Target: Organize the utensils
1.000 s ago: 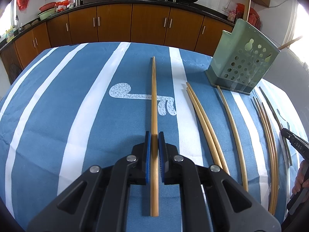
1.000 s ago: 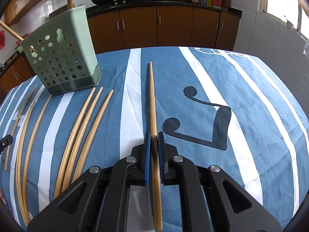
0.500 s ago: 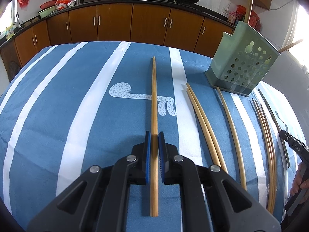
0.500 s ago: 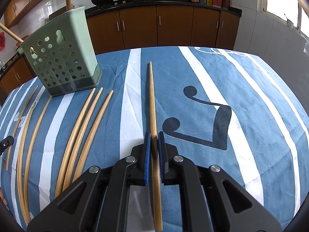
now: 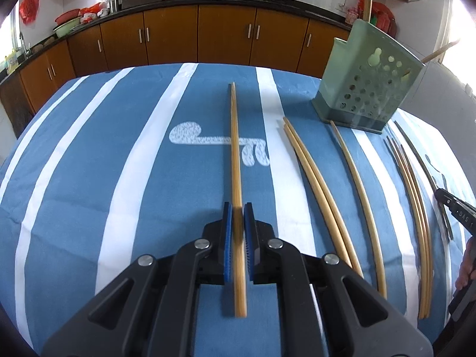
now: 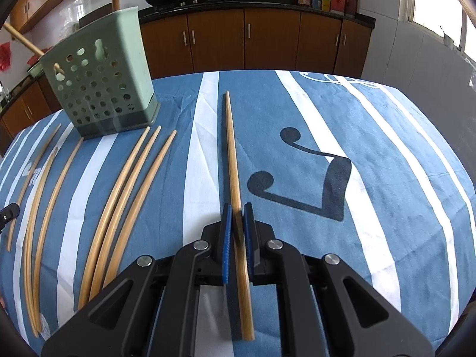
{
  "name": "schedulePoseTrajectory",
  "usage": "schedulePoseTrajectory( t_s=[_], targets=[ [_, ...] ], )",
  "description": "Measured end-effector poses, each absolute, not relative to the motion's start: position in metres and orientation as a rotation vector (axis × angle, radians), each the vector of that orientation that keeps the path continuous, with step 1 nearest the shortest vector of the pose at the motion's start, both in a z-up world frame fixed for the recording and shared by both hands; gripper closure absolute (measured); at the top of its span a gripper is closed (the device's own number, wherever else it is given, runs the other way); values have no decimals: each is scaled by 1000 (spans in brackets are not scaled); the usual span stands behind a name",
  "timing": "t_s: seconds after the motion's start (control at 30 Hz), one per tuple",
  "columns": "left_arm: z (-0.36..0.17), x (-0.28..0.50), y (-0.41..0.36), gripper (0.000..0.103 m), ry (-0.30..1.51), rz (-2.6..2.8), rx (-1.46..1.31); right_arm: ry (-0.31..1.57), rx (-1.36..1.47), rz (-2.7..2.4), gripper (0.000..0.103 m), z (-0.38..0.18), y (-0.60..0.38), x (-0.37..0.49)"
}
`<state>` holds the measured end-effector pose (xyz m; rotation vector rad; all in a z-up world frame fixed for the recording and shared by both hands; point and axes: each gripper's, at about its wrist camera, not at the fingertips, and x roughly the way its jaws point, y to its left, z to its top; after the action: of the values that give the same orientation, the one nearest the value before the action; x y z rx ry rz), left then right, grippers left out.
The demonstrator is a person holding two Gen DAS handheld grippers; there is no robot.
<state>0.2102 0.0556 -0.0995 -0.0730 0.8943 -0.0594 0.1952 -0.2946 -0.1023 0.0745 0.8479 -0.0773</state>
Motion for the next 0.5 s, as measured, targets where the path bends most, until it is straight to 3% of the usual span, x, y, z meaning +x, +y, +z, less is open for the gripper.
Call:
schedulePoseTrajectory(
  t_s=[0.5],
  targets=[
    [-80,179,59,95,856,-60,-55,773,130,-60,95,-78,-306,168]
  ],
)
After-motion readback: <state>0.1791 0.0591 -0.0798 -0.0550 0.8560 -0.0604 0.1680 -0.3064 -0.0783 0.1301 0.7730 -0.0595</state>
